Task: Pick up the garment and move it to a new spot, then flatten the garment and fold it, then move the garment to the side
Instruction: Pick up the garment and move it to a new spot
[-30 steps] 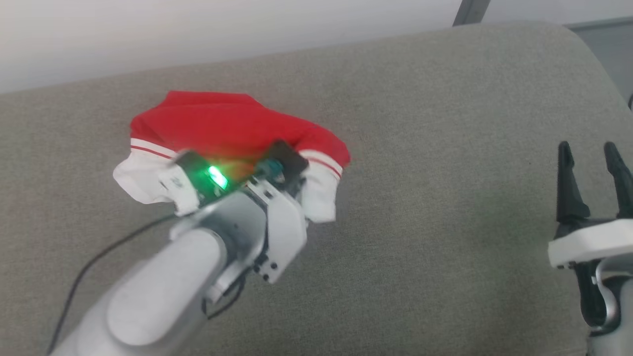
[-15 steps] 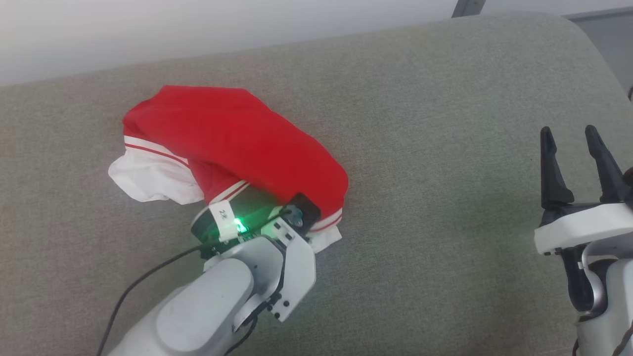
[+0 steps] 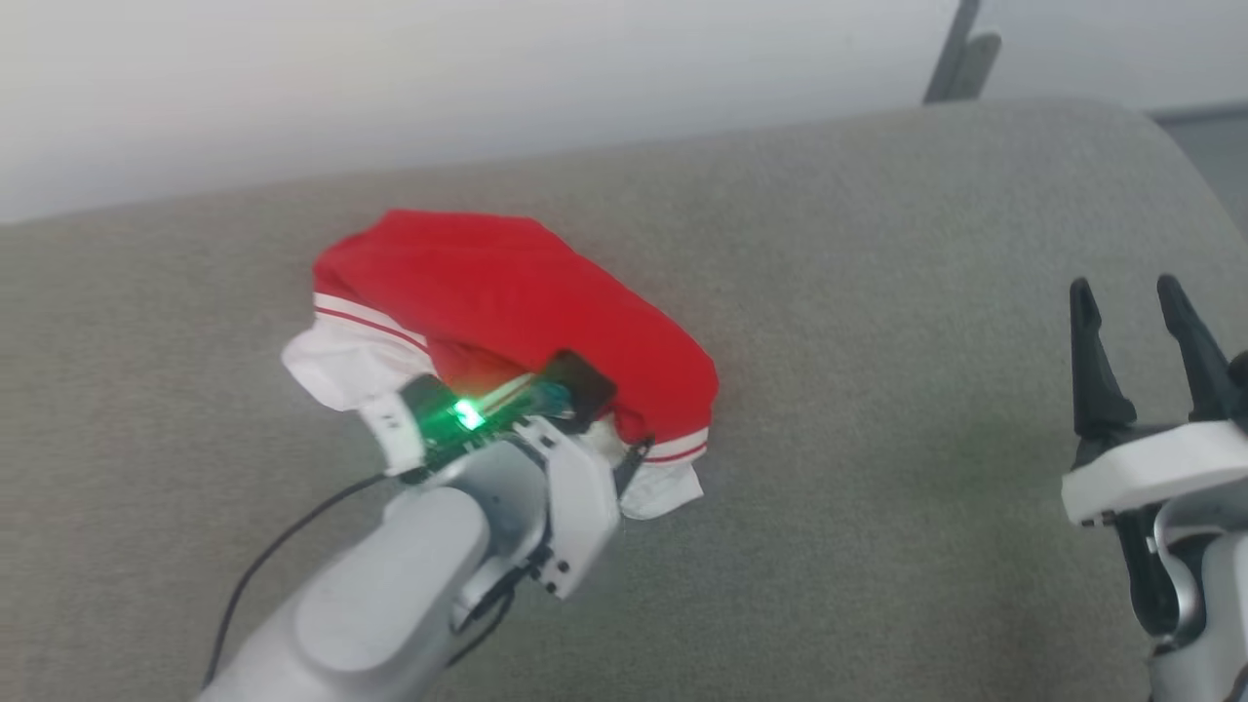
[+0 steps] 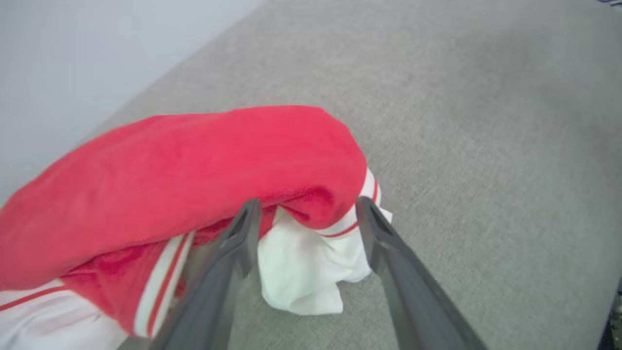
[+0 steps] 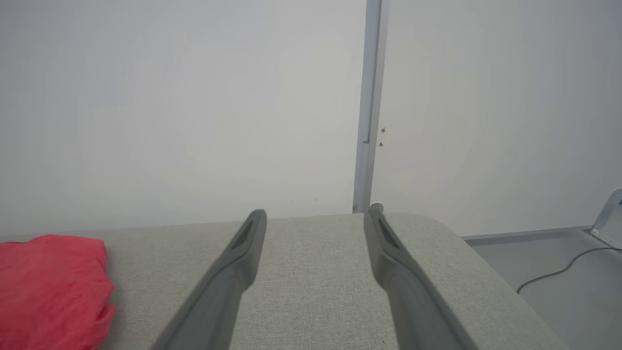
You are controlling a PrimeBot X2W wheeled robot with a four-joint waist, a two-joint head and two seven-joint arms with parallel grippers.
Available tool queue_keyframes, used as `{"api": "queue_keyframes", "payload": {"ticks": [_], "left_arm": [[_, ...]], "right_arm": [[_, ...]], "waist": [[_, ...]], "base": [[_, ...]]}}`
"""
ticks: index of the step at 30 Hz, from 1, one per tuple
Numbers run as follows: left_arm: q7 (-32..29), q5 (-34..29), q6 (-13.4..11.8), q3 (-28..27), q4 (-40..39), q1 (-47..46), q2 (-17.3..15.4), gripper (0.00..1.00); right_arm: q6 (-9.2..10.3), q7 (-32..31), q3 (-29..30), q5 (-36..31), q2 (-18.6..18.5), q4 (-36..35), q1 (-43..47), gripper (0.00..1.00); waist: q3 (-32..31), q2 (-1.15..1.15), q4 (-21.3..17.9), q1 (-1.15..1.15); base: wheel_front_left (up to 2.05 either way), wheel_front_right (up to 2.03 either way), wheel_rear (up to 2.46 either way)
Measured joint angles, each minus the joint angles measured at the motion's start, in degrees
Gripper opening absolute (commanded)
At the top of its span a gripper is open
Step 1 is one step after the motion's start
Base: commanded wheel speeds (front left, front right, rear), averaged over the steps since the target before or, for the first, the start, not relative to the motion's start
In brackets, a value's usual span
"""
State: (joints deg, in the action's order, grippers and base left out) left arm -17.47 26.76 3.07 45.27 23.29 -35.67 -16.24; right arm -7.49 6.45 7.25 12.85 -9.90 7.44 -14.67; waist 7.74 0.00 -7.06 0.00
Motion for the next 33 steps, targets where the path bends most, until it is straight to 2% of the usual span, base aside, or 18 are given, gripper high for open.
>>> {"api": "queue_keyframes", "payload": {"ticks": [6, 17, 18, 24, 26, 33], "left_arm": [[7.66, 1.0, -2.75, -4.55, -4.74, 2.68, -3.85, 1.0], [20.3, 3.27, -10.13, -15.75, -11.15, 11.5, -13.21, 1.0], [22.15, 4.04, -11.18, -17.79, -11.77, 13.43, -14.8, 1.0], [26.65, 5.84, -14.0, -22.2, -12.33, 19.33, -17.35, 1.0], [27.99, 6.68, -14.96, -23.4, -12.6, 21.12, -17.31, 1.0], [30.84, 9.24, -15.37, -26.84, -12.94, 26.87, -17.68, 1.0]], "right_arm": [[0.0, -0.42, -0.09, -0.13, -0.53, -0.48, 2.37, 1.0], [0.0, 0.63, -0.16, 1.13, -2.32, -0.71, 6.84, 1.0], [0.0, 0.99, -0.11, 1.19, -2.56, -0.56, 7.49, 1.0], [0.0, 1.96, 0.1, 1.11, -2.72, -0.09, 9.09, 1.0], [0.0, 2.38, 0.07, 0.79, -2.79, 0.01, 9.75, 1.0], [0.0, 3.71, -0.16, 0.2, -2.97, 0.65, 11.09, 1.0]], "waist": [[-3.55, 0.0, 2.06, 0.0], [-8.28, 0.0, 6.72, 0.0], [-8.72, 0.0, 7.49, 0.0], [-9.76, 0.0, 9.22, 0.0], [-10.0, 0.0, 9.68, 0.0], [-10.56, 0.0, 10.69, 0.0]], "base": [[0.0, 0.0, 0.0], [0.0, 0.0, 0.0], [0.0, 0.0, 0.0], [0.0, 0.0, 0.0], [0.0, 0.0, 0.0], [0.0, 0.0, 0.0]]}}
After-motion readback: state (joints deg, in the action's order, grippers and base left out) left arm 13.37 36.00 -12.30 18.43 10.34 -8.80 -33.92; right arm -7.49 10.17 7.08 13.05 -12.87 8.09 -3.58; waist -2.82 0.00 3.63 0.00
